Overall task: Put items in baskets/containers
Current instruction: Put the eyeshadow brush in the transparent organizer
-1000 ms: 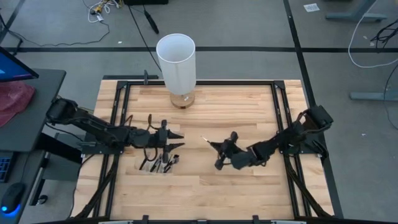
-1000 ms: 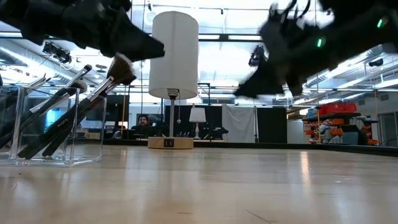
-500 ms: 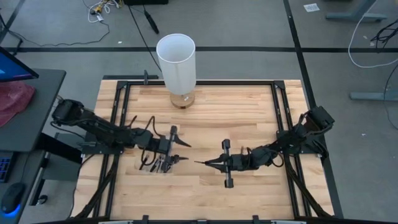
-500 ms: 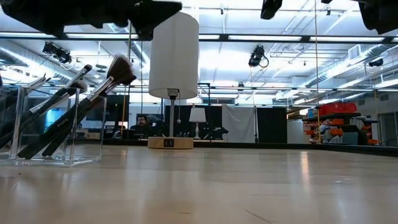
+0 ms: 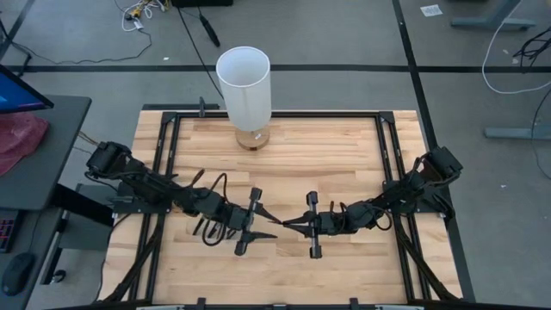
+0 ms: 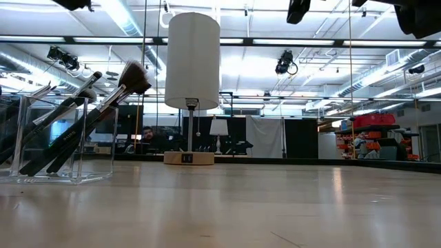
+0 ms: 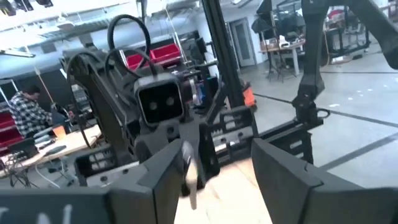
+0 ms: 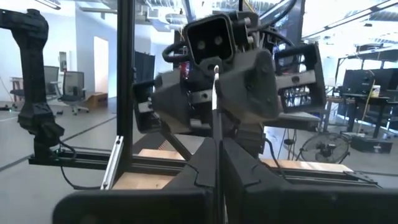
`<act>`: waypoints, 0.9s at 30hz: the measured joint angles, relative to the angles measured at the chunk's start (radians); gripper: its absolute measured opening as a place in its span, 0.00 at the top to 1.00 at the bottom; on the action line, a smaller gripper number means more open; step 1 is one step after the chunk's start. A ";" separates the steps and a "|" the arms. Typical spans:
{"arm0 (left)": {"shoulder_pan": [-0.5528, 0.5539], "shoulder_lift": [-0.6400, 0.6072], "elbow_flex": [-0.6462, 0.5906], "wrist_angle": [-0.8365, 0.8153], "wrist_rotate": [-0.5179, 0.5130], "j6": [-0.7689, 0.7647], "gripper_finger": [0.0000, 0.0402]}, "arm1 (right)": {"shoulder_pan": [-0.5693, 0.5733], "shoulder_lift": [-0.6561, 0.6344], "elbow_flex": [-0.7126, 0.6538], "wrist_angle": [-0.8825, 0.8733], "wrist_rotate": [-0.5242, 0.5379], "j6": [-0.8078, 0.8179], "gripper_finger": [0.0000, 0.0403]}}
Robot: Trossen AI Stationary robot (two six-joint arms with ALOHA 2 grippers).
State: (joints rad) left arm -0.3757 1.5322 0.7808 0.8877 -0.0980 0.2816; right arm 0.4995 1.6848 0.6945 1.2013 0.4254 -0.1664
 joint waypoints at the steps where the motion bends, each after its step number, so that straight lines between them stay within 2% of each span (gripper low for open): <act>1: -0.003 0.001 0.007 0.000 -0.003 0.001 0.53 | 0.000 0.000 0.000 0.000 0.000 0.000 0.99; 7: -0.004 0.001 0.017 -0.001 -0.006 0.001 0.63 | 0.000 0.000 0.000 -0.007 0.000 0.000 0.99; 18: -0.004 0.000 0.017 -0.024 -0.009 0.003 0.95 | 0.000 0.000 0.000 -0.013 -0.006 0.000 0.99; 20: -0.004 -0.001 0.018 -0.038 -0.009 0.005 0.97 | 0.001 0.000 0.000 -0.018 -0.008 0.000 0.99; 24: -0.015 -0.002 0.019 -0.067 -0.011 0.002 0.95 | 0.000 0.000 0.000 -0.031 -0.025 0.000 0.99; 27: -0.041 -0.001 0.019 -0.085 -0.072 0.007 0.96 | 0.000 0.000 0.000 -0.047 -0.027 0.001 0.99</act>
State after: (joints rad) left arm -0.4171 1.5307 0.7998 0.8030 -0.1701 0.2889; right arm 0.4999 1.6848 0.6941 1.1542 0.3988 -0.1658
